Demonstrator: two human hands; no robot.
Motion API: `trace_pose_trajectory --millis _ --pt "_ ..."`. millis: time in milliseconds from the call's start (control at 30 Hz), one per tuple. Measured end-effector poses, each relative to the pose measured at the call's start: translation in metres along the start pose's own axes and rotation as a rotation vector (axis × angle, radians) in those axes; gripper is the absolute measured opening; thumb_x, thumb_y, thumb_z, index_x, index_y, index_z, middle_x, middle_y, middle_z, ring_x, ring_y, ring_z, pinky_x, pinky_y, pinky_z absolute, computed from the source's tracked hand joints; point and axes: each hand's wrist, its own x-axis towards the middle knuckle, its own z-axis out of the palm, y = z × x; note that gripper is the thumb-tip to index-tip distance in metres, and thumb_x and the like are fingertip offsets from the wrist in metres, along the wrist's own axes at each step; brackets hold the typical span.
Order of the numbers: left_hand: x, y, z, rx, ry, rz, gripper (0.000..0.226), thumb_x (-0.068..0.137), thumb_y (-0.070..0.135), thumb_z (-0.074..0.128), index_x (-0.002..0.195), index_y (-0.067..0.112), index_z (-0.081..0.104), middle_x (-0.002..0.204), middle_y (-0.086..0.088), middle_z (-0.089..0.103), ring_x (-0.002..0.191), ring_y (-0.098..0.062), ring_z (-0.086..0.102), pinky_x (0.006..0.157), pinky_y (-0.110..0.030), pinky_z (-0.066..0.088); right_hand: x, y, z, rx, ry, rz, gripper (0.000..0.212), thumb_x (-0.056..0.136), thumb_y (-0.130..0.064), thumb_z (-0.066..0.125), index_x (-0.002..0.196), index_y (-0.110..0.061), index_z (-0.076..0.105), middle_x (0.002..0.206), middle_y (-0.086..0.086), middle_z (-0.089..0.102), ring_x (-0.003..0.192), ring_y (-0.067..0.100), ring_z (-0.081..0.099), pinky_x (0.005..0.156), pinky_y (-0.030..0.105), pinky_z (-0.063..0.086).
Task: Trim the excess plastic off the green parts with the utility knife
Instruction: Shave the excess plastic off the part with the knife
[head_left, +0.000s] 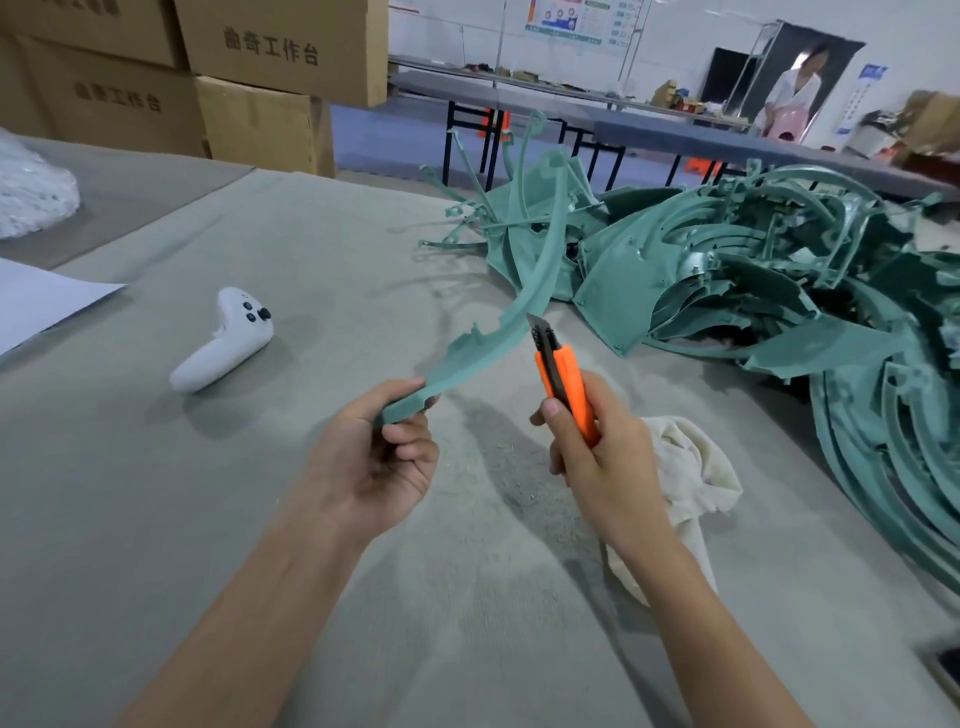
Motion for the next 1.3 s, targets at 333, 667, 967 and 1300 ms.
trace_pose_trajectory --millis 333,667,967,1300 --pt "0.003 0.000 -0.001 -0.039 -0.003 0.024 0.013 0.070 0.011 0.065 0.077 0.006 0.055 0.043 0.010 0.035 0.028 -0.001 0.037 0.030 -0.013 0.029 -0.006 -0.001 0.007 -0.042 -0.042 -0.153 0.016 0.099 -0.028 0.054 0.112 -0.021 0.058 0.074 -0.005 0.064 0.053 0.011 0.055 0.049 0.020 0.042" --pt "0.002 0.000 0.000 -0.019 -0.038 0.082 0.029 0.067 0.010 0.066 0.084 0.019 0.044 0.044 0.009 0.031 0.028 -0.002 0.034 0.030 -0.015 0.029 -0.003 0.000 -0.001 -0.014 0.024 -0.056 0.008 0.101 -0.026 0.054 0.100 -0.019 0.058 0.077 -0.016 0.066 0.048 0.013 0.055 0.043 0.027 0.044" --pt "0.001 -0.003 0.003 -0.034 -0.055 0.108 0.028 0.066 0.010 0.065 0.084 0.018 0.046 0.043 0.009 0.033 0.029 -0.002 0.036 0.032 -0.014 0.031 -0.012 -0.009 0.010 -0.039 0.017 -0.168 0.006 0.101 -0.030 0.050 0.100 -0.025 0.052 0.065 0.003 0.059 0.050 0.019 0.052 0.046 0.036 0.041" --pt "0.002 -0.004 0.003 -0.040 -0.059 0.119 0.031 0.062 0.009 0.068 0.084 0.016 0.047 0.043 0.009 0.036 0.029 -0.002 0.038 0.032 -0.014 0.032 -0.021 -0.014 0.018 0.002 -0.038 -0.247 0.023 0.099 -0.027 0.053 0.122 -0.021 0.057 0.071 -0.009 0.057 0.058 0.007 0.055 0.056 0.010 0.038"
